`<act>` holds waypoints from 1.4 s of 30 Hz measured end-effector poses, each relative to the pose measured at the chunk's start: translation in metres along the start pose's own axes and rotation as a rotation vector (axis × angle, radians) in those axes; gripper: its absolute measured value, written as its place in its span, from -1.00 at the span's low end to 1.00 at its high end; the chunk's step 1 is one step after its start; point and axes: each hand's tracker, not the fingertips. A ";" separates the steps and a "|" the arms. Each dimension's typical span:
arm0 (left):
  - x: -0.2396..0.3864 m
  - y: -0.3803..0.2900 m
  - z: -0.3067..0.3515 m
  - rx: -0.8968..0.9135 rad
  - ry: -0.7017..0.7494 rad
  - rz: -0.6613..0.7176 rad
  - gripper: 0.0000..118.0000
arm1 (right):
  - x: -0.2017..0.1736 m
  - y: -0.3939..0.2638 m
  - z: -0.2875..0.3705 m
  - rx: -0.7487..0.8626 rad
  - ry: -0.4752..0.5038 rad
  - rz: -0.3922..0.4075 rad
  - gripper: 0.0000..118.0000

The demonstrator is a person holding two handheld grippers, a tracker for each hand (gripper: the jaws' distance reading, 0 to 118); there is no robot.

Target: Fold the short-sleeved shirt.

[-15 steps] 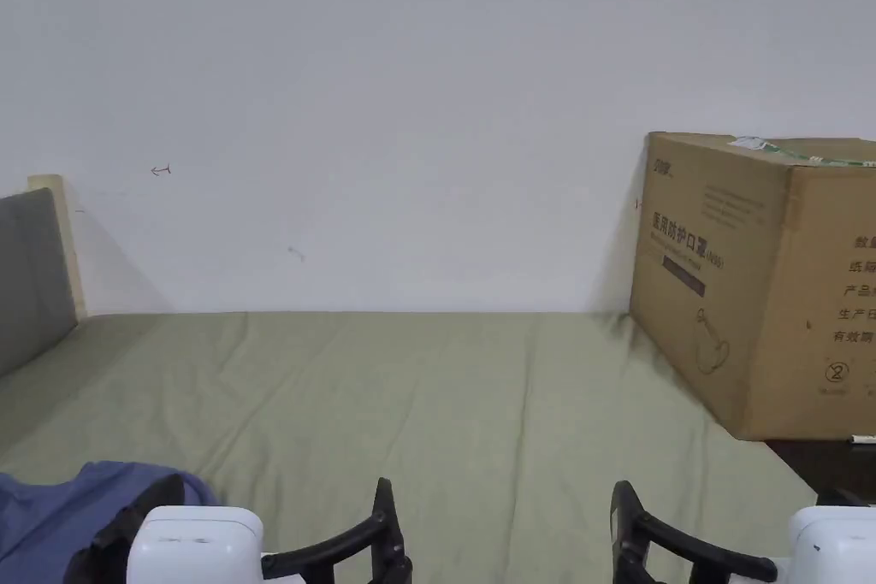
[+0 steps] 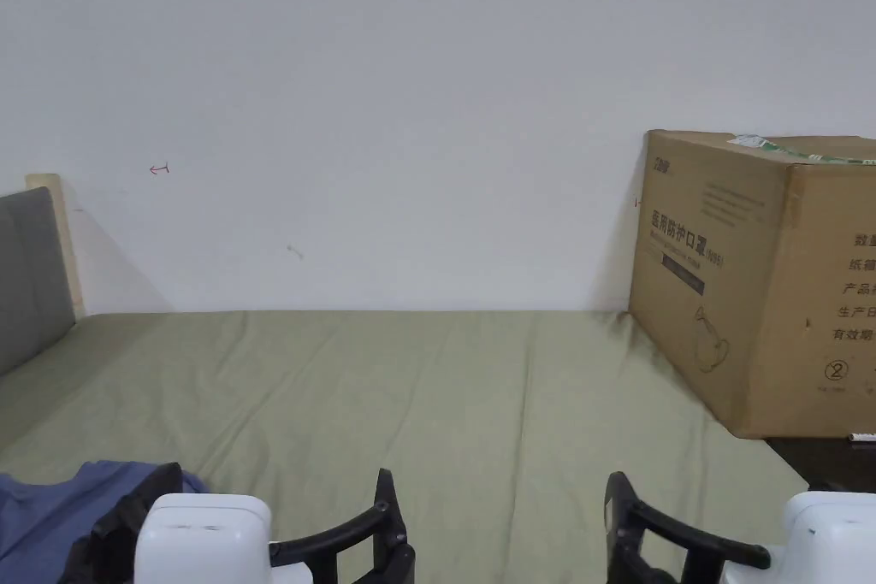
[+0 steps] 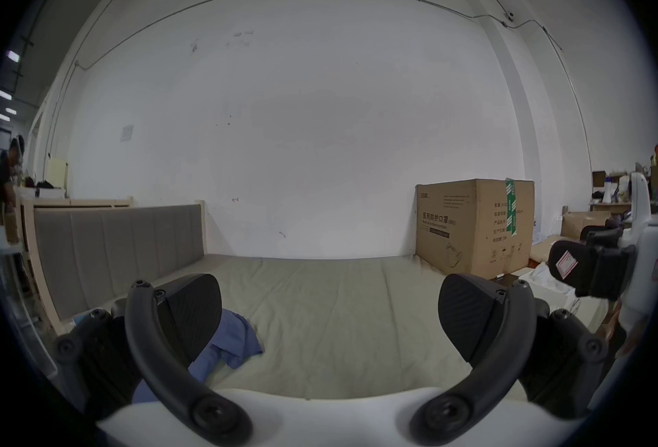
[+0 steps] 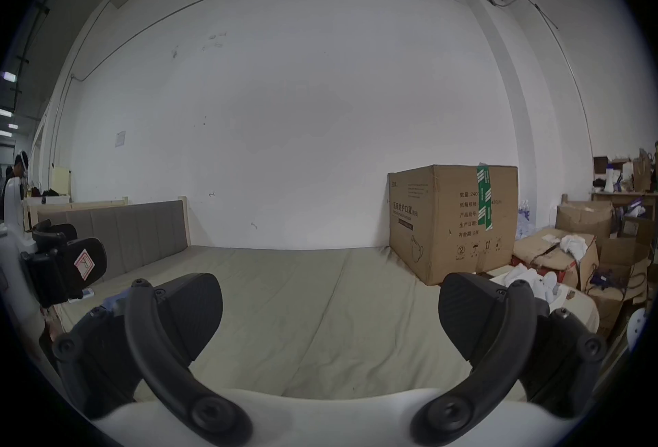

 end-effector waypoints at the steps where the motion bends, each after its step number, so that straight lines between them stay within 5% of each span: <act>1: 0.003 0.000 -0.001 0.018 0.023 -0.071 1.00 | 0.007 -0.001 -0.002 0.004 -0.039 -0.098 1.00; 2: 0.012 0.000 -0.001 0.058 0.064 -0.220 1.00 | 0.019 -0.004 -0.005 0.012 -0.081 -0.266 1.00; 3: 0.025 -0.004 -0.001 0.118 0.124 -0.464 1.00 | 0.035 -0.013 -0.009 -0.001 -0.132 -0.521 1.00; 6: 0.053 -0.047 -0.009 0.323 0.301 -1.360 1.00 | 0.093 -0.069 -0.019 -0.189 -0.161 -1.445 1.00; 7: 0.052 -0.064 -0.012 0.396 0.340 -1.610 1.00 | 0.102 -0.092 -0.020 -0.248 -0.166 -1.668 1.00; 8: 0.050 -0.081 -0.015 0.480 0.360 -1.820 1.00 | 0.105 -0.114 -0.018 -0.301 -0.193 -1.820 1.00; 10: 0.048 -0.086 -0.014 0.489 0.291 -1.820 1.00 | 0.104 -0.133 -0.012 -0.336 -0.285 -1.851 1.00; 16: 0.037 -0.017 -0.020 0.084 0.103 -0.756 1.00 | 0.107 -0.069 -0.024 -0.107 -0.123 -1.324 1.00; 19: 0.006 0.004 -0.027 -0.043 0.041 -0.126 1.00 | 0.088 -0.023 -0.024 0.002 -0.043 -0.901 1.00; 21: -0.019 0.000 -0.029 -0.103 0.001 0.286 1.00 | 0.059 -0.007 -0.017 0.069 -0.075 -0.505 1.00; 23: -0.028 -0.009 -0.025 -0.045 0.008 0.412 1.00 | 0.033 -0.004 -0.012 0.101 -0.142 -0.180 1.00; 25: -0.020 -0.012 -0.021 0.004 0.089 0.241 1.00 | 0.008 -0.010 -0.007 0.116 -0.225 0.124 1.00; 26: -0.018 -0.012 -0.019 0.043 0.100 0.125 1.00 | 0.006 -0.016 -0.006 0.150 -0.181 0.186 1.00; 27: -0.017 -0.013 -0.018 0.076 0.076 0.047 1.00 | 0.002 -0.019 -0.002 0.173 -0.140 0.230 1.00; 30: -0.004 -0.010 -0.013 0.097 0.052 -0.103 1.00 | 0.001 -0.019 0.002 0.158 -0.118 0.184 1.00; 34: -0.001 -0.008 -0.009 0.057 0.015 -0.038 1.00 | 0.003 -0.018 0.001 0.115 -0.106 0.098 1.00; 42: -0.008 -0.010 -0.007 -0.006 0.000 0.043 1.00 | 0.006 -0.019 0.004 0.073 -0.103 0.082 1.00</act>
